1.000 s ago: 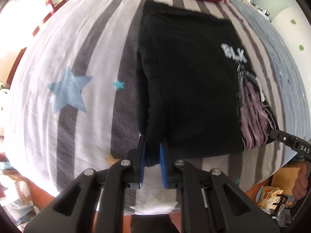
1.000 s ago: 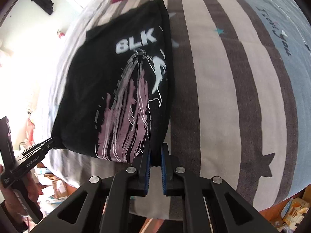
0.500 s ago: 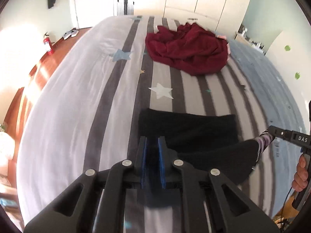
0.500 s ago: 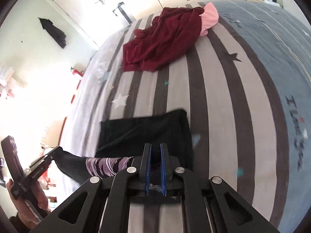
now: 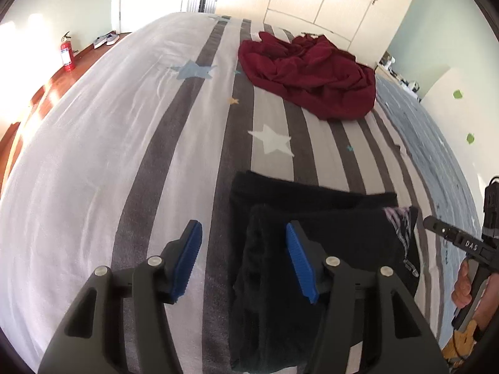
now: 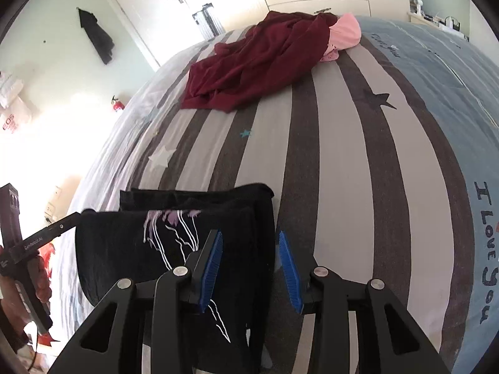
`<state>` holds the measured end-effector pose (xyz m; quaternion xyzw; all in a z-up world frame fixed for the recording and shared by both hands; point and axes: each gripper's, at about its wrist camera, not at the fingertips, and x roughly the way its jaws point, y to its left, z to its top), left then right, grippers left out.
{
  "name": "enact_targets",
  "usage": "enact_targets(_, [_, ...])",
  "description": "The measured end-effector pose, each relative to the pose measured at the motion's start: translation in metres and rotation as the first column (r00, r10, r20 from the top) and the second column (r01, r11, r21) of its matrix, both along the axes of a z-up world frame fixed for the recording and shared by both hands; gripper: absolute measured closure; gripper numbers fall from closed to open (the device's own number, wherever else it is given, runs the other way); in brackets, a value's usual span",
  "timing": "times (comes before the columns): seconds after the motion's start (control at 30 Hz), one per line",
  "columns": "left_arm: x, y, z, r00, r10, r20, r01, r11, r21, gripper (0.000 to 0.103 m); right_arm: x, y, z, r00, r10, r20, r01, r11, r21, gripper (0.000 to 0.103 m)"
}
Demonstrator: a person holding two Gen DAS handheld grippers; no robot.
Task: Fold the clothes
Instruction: 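Pinch the folded black T-shirt edge with both grippers and lift it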
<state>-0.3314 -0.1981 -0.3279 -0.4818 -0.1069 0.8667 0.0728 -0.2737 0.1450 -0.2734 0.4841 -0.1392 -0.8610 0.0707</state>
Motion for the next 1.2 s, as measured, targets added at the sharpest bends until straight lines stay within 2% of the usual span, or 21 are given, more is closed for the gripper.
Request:
enact_targets(0.13, [-0.007,0.005,-0.012,0.999,-0.047,0.024,0.046,0.999,0.005,0.051,-0.005,-0.012,-0.017,0.999,0.040,0.016,-0.040,0.999,0.012,0.068])
enact_targets(0.2, [-0.013,0.008,-0.017,0.997,-0.064,0.032,0.064,0.998,0.016,0.060,-0.011,-0.016,-0.022,0.999,0.042,0.016,-0.042,0.999,0.012,0.068])
enact_targets(0.27, [-0.020,0.010,-0.022,0.996,-0.082,0.040,0.081,0.996,0.026,0.075,-0.020,-0.016,-0.028,0.999,0.036,0.026,-0.036,0.999,-0.003,0.068])
enact_targets(0.3, [-0.023,0.012,-0.025,0.995,-0.090,0.043,0.089,0.996,0.032,0.077,-0.024,-0.015,-0.031,0.999,0.033,0.036,-0.032,0.999,-0.011,0.069])
enact_targets(0.43, [-0.027,0.015,-0.027,0.994,-0.095,0.045,0.094,0.995,0.024,0.086,-0.032,-0.012,-0.036,0.998,0.005,0.056,-0.004,1.000,-0.024,0.090])
enact_targets(0.57, [-0.024,0.016,-0.009,0.996,-0.089,0.011,0.089,0.996,0.025,0.094,-0.027,-0.011,-0.021,0.998,-0.041,0.037,0.042,0.999,-0.019,0.094])
enact_targets(0.7, [-0.032,0.017,0.010,0.995,-0.093,-0.032,0.094,0.995,0.026,0.095,-0.020,-0.015,0.005,0.997,-0.076,-0.012,0.077,0.997,0.006,0.095])
enact_targets(0.8, [-0.052,0.019,0.007,0.994,-0.101,-0.034,0.102,0.995,0.021,0.095,-0.031,-0.010,0.010,0.995,-0.103,-0.019,0.103,0.995,0.006,0.095])
enact_targets(0.87, [-0.069,0.022,-0.006,0.994,-0.111,-0.010,0.111,0.994,0.008,0.095,-0.043,-0.009,0.001,0.994,-0.111,0.005,0.111,0.994,0.025,0.095])
enact_targets(1.0, [-0.086,0.024,-0.051,0.990,-0.111,0.084,0.112,0.993,-0.018,0.095,-0.061,-0.011,-0.030,0.992,-0.105,0.064,0.101,0.993,0.061,0.095])
enact_targets(1.07, [-0.086,0.023,-0.052,0.991,-0.107,0.078,0.108,0.994,-0.015,0.095,-0.065,-0.010,-0.042,0.992,-0.094,0.078,0.090,0.994,0.055,0.095])
enact_targets(1.2, [-0.081,0.018,-0.044,0.994,-0.084,0.063,0.083,0.996,0.015,0.095,-0.055,-0.004,-0.041,0.991,-0.107,0.079,0.105,0.994,0.025,0.094])
